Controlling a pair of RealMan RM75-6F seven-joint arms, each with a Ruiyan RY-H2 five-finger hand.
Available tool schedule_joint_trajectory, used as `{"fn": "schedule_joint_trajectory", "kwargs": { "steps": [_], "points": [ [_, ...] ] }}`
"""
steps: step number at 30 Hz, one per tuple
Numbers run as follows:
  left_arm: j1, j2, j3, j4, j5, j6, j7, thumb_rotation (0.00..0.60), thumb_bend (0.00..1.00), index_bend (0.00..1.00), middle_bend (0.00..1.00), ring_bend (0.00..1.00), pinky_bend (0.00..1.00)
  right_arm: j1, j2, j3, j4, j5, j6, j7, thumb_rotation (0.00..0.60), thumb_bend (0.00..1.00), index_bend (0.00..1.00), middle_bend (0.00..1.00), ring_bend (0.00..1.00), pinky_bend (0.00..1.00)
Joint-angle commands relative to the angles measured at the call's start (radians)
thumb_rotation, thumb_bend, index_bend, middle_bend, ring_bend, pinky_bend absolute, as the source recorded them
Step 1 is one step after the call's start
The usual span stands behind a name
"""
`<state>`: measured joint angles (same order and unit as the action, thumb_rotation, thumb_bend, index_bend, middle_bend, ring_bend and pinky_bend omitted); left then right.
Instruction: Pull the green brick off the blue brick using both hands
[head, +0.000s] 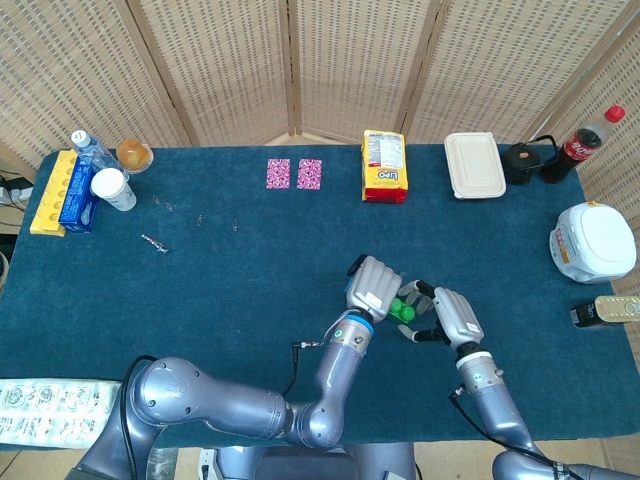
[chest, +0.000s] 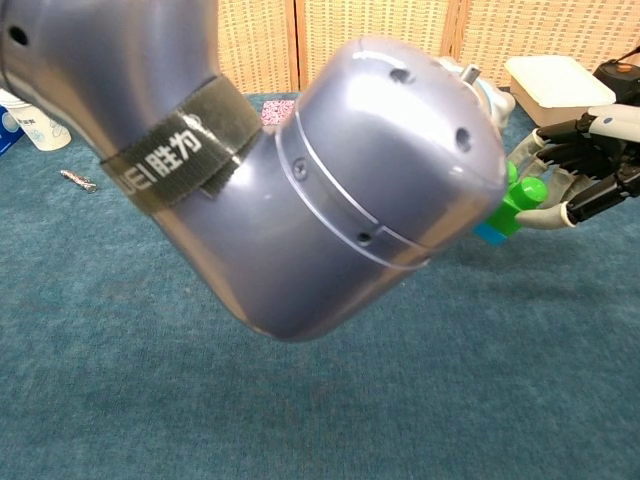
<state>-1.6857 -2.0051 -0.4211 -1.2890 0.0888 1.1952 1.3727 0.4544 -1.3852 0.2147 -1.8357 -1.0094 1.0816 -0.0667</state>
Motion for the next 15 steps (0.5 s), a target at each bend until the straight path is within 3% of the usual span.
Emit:
{"fn": "schedule_joint_trajectory", "kwargs": {
  "steps": [1, 15],
  "points": [
    [0.003, -0.004, -0.007, -0.001, 0.001, -0.001, 0.006, 0.6, 0.35, 0.7, 0.59, 0.51, 0.55, 0.002, -0.005, 0.005, 0.007, 0.009, 0.003, 0.002, 0.6, 0.29, 0.37, 0.48, 0.55, 0.43],
    [0.03, -0.002, -0.015, -0.012, 0.025, -0.015, 0.025, 0.6, 0.35, 0.7, 0.59, 0.51, 0.55, 0.008, -0.036, 0.026, 0.044, 0.035, 0.024, 0.015, 0.6, 0.32, 0.59, 0.67, 0.75, 0.61]
  ]
}}
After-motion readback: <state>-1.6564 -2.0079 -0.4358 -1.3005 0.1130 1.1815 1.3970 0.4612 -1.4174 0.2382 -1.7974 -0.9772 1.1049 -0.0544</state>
